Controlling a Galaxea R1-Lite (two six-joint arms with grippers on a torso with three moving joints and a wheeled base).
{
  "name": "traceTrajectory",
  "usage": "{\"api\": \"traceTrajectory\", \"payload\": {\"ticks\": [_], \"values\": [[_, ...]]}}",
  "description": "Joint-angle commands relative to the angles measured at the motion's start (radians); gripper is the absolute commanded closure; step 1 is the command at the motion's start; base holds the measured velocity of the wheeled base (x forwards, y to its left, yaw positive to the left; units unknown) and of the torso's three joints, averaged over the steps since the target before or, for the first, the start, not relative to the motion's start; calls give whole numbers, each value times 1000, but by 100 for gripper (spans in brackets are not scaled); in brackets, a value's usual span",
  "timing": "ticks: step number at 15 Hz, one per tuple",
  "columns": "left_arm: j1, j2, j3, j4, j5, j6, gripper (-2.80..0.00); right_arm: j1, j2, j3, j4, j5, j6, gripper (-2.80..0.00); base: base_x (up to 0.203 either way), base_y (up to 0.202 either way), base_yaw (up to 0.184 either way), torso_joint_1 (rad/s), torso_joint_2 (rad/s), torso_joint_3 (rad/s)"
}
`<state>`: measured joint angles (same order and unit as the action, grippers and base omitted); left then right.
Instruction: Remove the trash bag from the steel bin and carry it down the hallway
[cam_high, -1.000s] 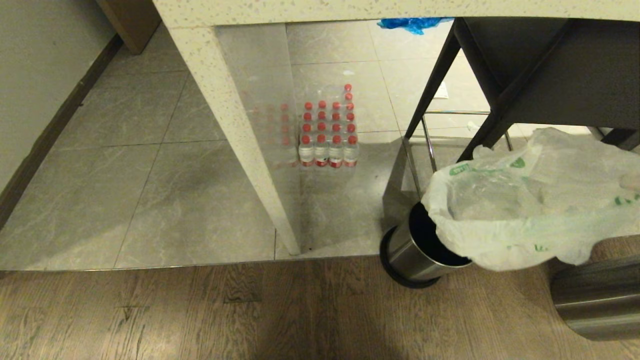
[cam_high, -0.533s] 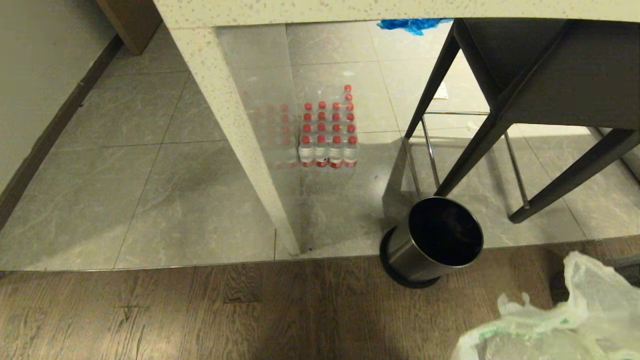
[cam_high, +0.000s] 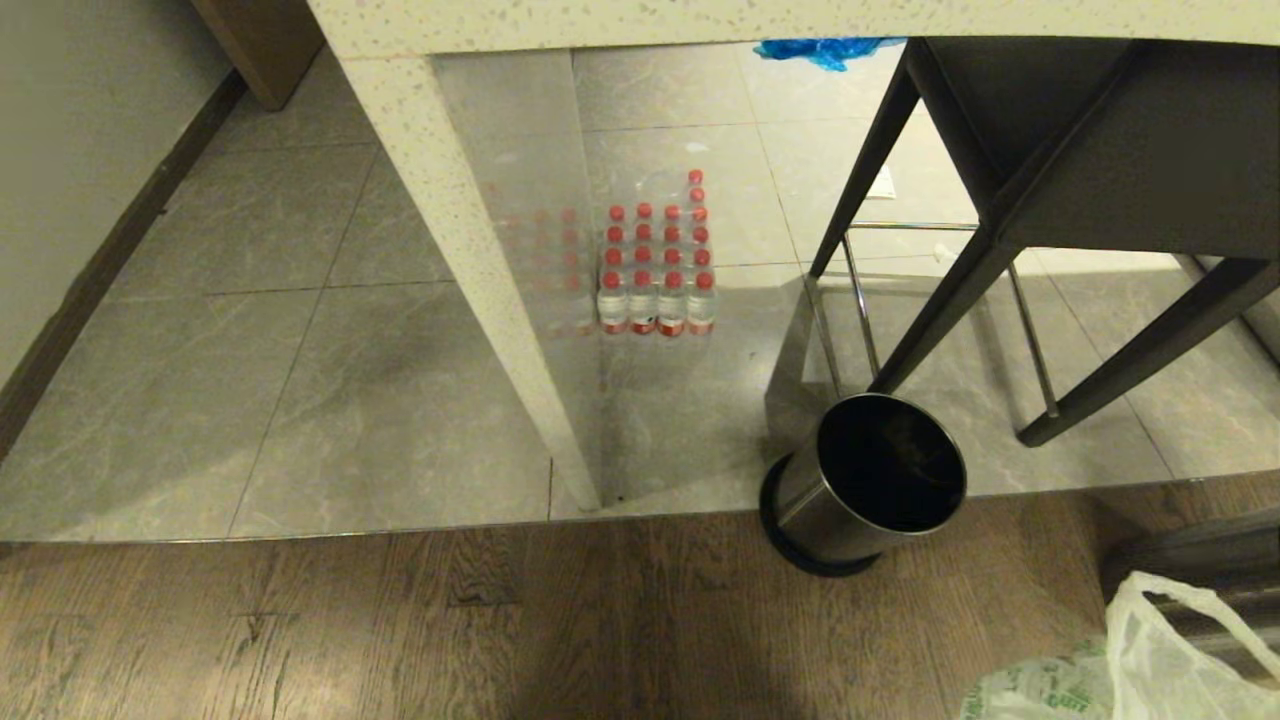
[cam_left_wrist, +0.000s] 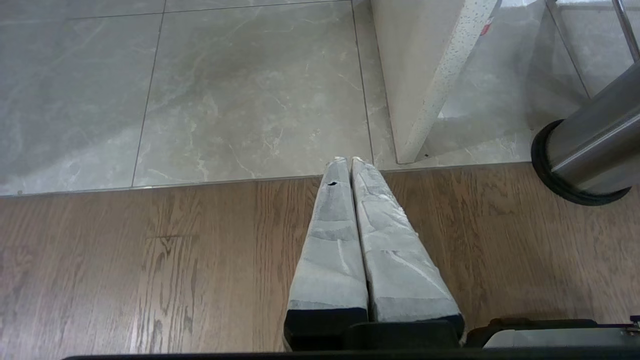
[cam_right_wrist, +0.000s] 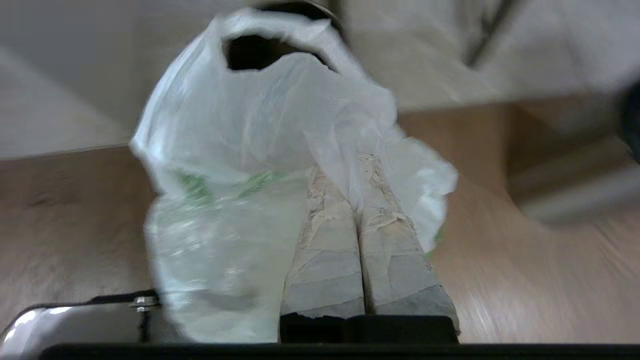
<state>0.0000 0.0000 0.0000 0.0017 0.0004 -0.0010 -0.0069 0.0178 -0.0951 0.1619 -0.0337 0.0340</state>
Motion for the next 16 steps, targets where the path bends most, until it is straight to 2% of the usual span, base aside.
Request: {"api": "traceTrajectory", "payload": {"ticks": [1,2,3,5,16], "values": [[0,0,0,0,1,-1,0,1,-17,35,-43,10,0,0,0,0,0,0,0,0],[0,0,0,0,1,-1,0,1,-17,76,-142,16,-6,0,0,0,0,0,0,0],[0,0,2,0,0,-1,0,2,-18,91,-175,21,-25,0,0,0,0,0,0,0],[0,0,0,0,1,-1,0,1,-18,95,-172,19,10,0,0,0,0,0,0,0],[0,0,0,4,1,4,0,1,-18,95,-173,20,10,0,0,0,0,0,0,0]]}}
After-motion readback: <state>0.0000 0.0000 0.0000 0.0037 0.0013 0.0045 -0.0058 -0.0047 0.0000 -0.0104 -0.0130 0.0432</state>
